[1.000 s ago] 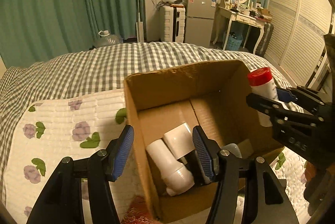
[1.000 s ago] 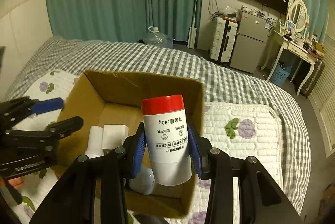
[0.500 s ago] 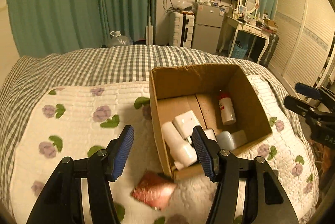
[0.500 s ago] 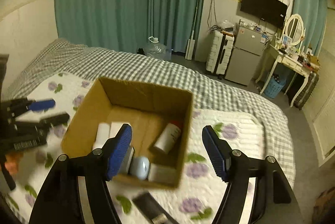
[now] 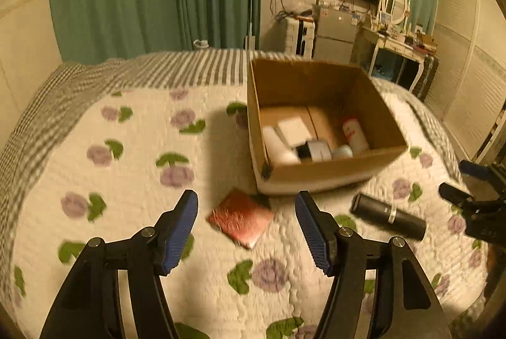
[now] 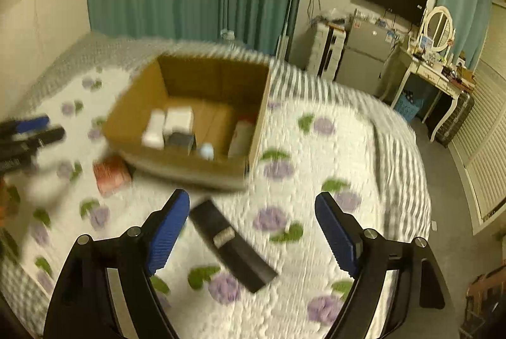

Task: Organize rigid objects
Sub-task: 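Move the right tool to the black cylinder while the left tool approaches the red card case, then grasp the black cylinder with the right tool while the left tool grasps the red card case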

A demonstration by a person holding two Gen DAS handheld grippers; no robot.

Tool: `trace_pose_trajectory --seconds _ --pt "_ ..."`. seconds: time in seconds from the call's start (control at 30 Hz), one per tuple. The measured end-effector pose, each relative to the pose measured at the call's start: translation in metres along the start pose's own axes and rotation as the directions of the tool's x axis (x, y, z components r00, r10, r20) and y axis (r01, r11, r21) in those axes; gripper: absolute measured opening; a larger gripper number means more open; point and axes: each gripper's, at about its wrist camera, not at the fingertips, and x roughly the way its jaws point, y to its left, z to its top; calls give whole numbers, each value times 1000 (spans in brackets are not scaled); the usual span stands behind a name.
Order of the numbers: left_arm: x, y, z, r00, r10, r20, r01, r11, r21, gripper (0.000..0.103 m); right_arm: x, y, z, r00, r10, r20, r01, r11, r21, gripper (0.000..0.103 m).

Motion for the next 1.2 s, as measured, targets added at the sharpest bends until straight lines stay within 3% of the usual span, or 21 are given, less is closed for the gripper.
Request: trace_pose_trajectory --seconds 0.13,0.27,0.43,0.57,0.77,0.9,1.03,1.2 --pt "20 -5 -31 999 -5 -47 5 1000 3 67 37 6 -28 997 45 -68 -44 999 13 82" --pt "49 -6 -56 992 12 -122 -6 999 44 67 75 24 -49 986 37 -160 -49 996 -73 82" --pt "69 1 -62 986 32 -162 -21 998 67 67 103 37 -53 982 -23 -190 -11 985 -172 82" --pt "73 4 -58 986 26 -163 -8 994 109 67 120 42 -48 980 -19 -198 -18 983 -183 70" --pt "83 9 -47 985 14 -175 24 977 214 67 108 45 -46 982 10 -190 -35 992 -125 41" --pt "100 6 -43 980 39 -193 21 954 299 67 93 56 -39 984 59 -167 -72 995 -73 39" --pt "116 11 -40 974 6 -225 63 953 297 67 83 72 -30 982 119 -146 -126 991 -38 38" --pt "134 13 -38 969 -6 -247 85 946 312 68 89 87 -31 978 135 -161 -144 988 -51 38"
